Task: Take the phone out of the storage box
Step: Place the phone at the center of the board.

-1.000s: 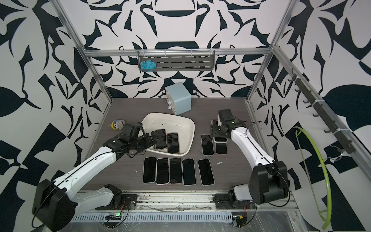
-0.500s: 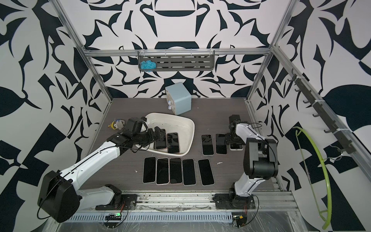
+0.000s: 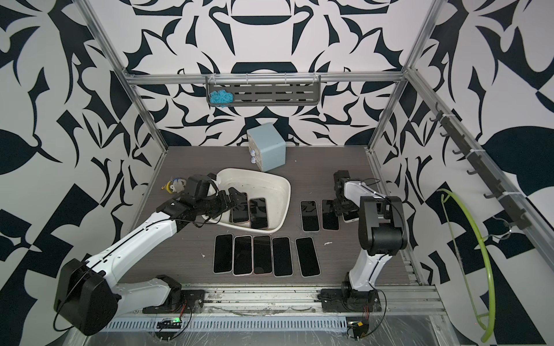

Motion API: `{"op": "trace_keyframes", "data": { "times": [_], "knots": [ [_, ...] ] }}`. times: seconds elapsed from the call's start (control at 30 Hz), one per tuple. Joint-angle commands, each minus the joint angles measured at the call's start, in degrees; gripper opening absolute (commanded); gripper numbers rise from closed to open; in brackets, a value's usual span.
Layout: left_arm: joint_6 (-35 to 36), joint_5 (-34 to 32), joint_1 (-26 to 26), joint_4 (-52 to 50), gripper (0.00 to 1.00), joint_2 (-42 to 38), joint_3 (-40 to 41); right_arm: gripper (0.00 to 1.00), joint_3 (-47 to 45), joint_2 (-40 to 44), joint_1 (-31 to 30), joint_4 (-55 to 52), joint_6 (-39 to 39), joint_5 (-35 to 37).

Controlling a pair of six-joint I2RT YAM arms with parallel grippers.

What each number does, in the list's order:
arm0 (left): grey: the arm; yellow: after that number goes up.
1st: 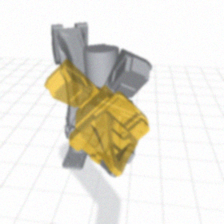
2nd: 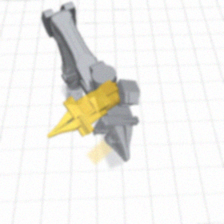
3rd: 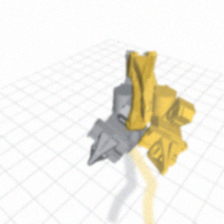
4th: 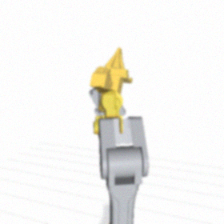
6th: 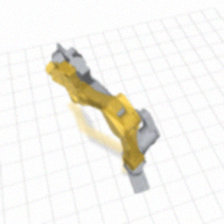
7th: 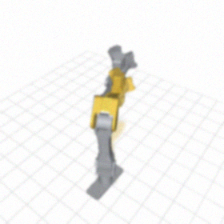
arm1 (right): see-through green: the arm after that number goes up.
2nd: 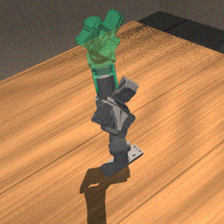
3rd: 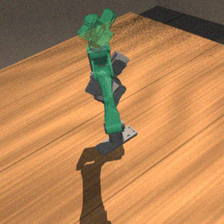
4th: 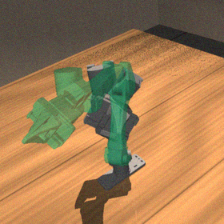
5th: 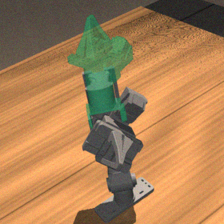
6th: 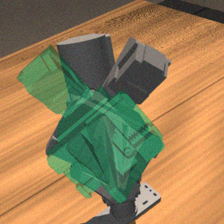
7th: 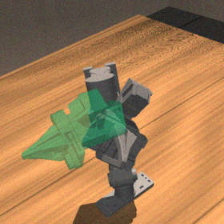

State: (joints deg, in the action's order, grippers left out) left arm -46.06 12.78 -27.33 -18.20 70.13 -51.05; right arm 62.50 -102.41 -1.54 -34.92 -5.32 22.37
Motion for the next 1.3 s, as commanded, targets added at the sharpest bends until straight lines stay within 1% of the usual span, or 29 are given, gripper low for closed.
{"op": "trace_keyframes", "data": {
  "times": [0.0, 0.17, 0.2, 0.23, 0.27, 0.37, 0.4, 0.43, 0.53, 0.6, 0.73, 0.9, 0.97, 1.03, 1.1, 1.17, 1.27],
  "knots": [
    [-0.25, -0.6, 0.52, 0.58, 1.0, -1.26, 0.38, 0.8, -1.57, -0.63, -3.03, -3.56, -0.36, -4.36],
    [-0.75, -0.65, 0.61, 1.19, 1.0, -1.12, 1.18, 0.8, -2.88, 1.77, -4.43, -3.31, 4.57, -10.99],
    [-0.95, -0.49, 0.61, 1.4, 1.0, -1.07, 1.43, 0.8, -3.2, 2.43, -4.59, -2.83, 5.16, -11.21],
    [-1.12, -0.36, 0.61, 1.53, 1.0, -1.12, 1.62, 0.8, -3.41, 3.14, -4.7, -2.55, 5.77, -13.37],
    [-1.29, -0.31, 0.61, 1.58, 1.0, -1.17, 1.74, 0.8, -3.44, 3.62, -4.7, -2.54, 6.18, -13.64],
    [-1.31, -0.12, 0.61, 1.15, 1.0, -1.72, 1.87, 0.8, -3.78, 4.77, -4.61, -2.43, 4.71, -12.32],
    [-1.31, -0.24, 0.61, 0.98, 1.0, -2.0, 2.0, 0.81, -4.08, 5.13, -4.61, -2.44, 3.77, -9.63],
    [-1.31, -0.33, 0.61, 0.8, 1.0, -2.22, 2.08, 0.81, -4.4, 5.29, -4.52, -2.44, 2.93, -8.61],
    [-1.49, -0.24, 0.61, 0.36, 1.0, -2.85, 2.27, 0.83, -4.93, 4.8, -2.86, -2.22, 1.91, -7.91],
    [-1.16, -0.02, 0.61, -0.88, 1.0, -3.34, 1.88, 0.87, -4.89, 4.09, -1.59, -2.31, 1.62, -8.22],
    [-0.69, -1.16, 0.61, -2.84, 1.0, -5.58, 2.08, 0.94, -3.72, 2.02, -1.35, -2.58, 2.06, -8.76],
    [-0.08, -2.13, 0.96, -4.88, 1.0, -7.51, 2.09, 0.95, -2.56, 1.08, -1.33, -2.92, 3.77, -7.45],
    [0.16, -2.31, 0.96, -5.56, 1.0, -7.95, 2.14, 0.96, -2.34, 2.66, -1.37, -2.88, 5.02, -7.12],
    [0.72, -1.83, 0.96, -5.17, 1.0, -8.26, 2.39, 0.98, -2.21, 5.84, -1.4, -2.63, 6.81, -6.56],
    [2.99, 0.81, 0.96, -3.54, 1.0, -7.77, 2.38, 0.99, -1.43, 10.16, -1.43, -2.11, 8.45, -4.8],
    [5.58, 0.12, 0.96, -7.61, 1.0, -5.94, -0.35, 0.99, 0.47, 13.72, -1.47, -1.69, 10.25, -6.21],
    [10.32, -1.36, 0.96, -15.94, 1.0, -0.44, -7.48, 0.99, 4.77, 17.49, -3.66, -2.09, 13.94, -9.13]
  ]
}}
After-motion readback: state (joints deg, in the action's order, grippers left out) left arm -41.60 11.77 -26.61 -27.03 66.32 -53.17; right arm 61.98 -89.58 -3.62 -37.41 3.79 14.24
